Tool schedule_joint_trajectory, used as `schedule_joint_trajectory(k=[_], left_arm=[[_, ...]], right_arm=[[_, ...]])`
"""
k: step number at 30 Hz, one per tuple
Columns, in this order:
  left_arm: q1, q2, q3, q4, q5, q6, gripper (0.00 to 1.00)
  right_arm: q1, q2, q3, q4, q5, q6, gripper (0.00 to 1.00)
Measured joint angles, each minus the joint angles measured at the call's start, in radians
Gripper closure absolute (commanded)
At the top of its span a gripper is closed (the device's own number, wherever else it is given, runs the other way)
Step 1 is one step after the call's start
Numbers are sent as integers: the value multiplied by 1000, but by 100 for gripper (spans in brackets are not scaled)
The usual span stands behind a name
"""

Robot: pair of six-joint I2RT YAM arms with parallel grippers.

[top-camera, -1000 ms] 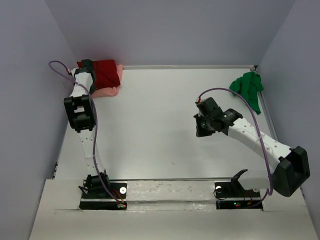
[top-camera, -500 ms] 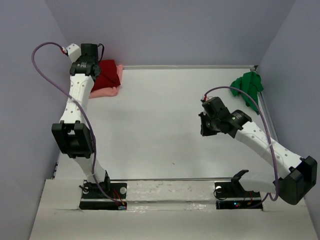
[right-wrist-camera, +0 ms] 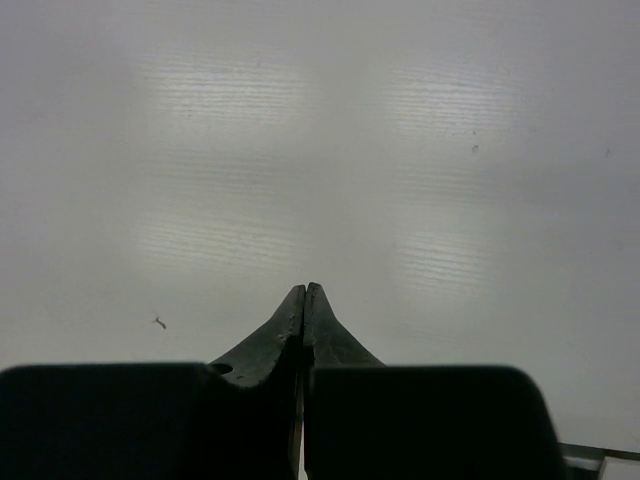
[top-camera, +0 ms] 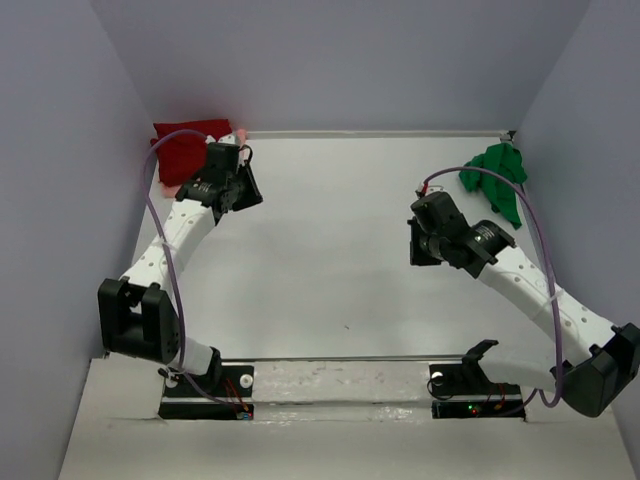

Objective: Fold and stack the t-shirts
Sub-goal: Neatly place the folded tshirt to the corner

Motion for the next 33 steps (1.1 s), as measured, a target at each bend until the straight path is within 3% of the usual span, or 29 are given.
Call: schedule_joint_trajectory(k=[6,7,11,13,14,15,17,20,23,29,33], left_arm=[[-13,-88,-6,48,153,32,60],[-15,-109,-6,55,182,36,60],[-21,-150,-7,79,255,48,55],[-26,-153,-7,96,277,51,52],[-32,-152,-7,101,276,53,52],[-34,-150,-7,101,273,55,52],[-53,-148,-6,102,247,61,52],[-78,-142,-3,102,203,68,52],[-98,-138,0,104,158,68,53],[-130,-140,-3,117,31,57,55],[-137,-143,-16,136,-36,57,55]], right_arm=[[-10,60,41,-45,82,21,78],[-21,78,63,-52,88,20,70],[-127,149,149,-39,89,-7,44],[-230,218,208,-31,93,-45,40],[-284,274,263,-37,110,-70,39],[-344,346,330,-28,115,-92,46],[-422,457,431,-17,117,-113,49],[-515,645,629,-3,105,-130,48],[-547,751,742,2,103,-152,43],[-562,893,988,13,106,-232,46],[-583,895,999,47,108,-278,45]])
